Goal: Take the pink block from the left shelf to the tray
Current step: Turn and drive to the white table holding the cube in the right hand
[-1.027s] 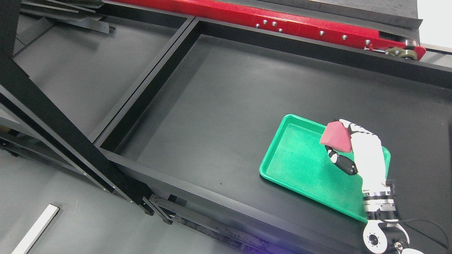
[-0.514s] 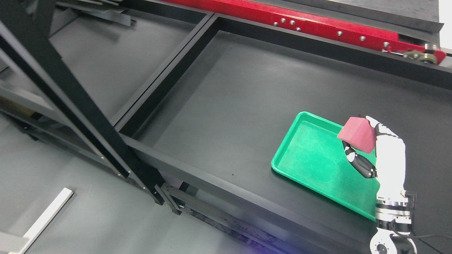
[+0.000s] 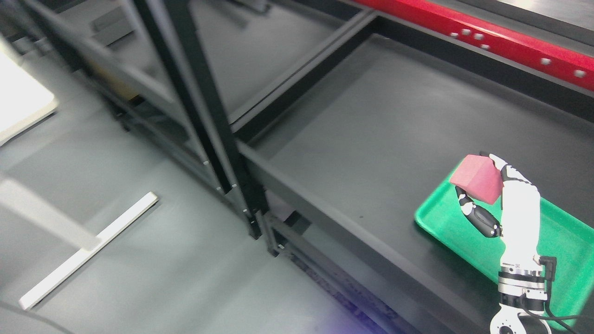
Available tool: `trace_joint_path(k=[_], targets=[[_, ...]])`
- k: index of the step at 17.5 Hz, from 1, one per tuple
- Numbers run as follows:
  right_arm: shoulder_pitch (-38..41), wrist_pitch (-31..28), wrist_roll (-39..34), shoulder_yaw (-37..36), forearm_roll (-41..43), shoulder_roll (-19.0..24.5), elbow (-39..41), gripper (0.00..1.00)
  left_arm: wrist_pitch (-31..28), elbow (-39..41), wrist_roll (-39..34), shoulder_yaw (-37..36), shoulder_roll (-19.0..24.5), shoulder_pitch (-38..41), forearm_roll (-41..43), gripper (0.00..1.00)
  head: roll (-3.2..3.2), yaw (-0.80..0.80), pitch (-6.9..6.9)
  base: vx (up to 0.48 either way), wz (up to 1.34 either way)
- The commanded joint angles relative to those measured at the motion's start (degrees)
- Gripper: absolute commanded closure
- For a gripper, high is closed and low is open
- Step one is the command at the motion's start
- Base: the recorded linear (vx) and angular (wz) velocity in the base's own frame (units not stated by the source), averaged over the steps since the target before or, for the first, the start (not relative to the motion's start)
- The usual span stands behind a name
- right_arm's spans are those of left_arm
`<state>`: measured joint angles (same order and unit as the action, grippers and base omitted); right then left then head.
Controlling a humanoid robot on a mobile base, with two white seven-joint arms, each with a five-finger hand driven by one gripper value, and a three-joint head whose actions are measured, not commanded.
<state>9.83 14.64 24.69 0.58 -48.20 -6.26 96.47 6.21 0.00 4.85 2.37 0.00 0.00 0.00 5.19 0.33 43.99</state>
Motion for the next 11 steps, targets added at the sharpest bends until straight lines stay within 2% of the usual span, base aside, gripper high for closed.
trace_joint_path(k=[1, 11], targets=[[0.36, 0.04, -0.35, -2.16, 0.56, 0.10, 1.27, 0.96, 0.03, 1.00, -0.02, 0.00, 1.00, -1.32, 0.09, 0.00, 0.00, 0.00, 0.00, -0.101, 0.75], [0.28, 0.13, -0.35, -1.99, 0.56, 0.10, 1.18, 0.95, 0.03, 1.00, -0.02, 0.00, 1.00, -1.32, 0.09, 0.00, 0.00, 0.00, 0.01, -0.135, 0.80]])
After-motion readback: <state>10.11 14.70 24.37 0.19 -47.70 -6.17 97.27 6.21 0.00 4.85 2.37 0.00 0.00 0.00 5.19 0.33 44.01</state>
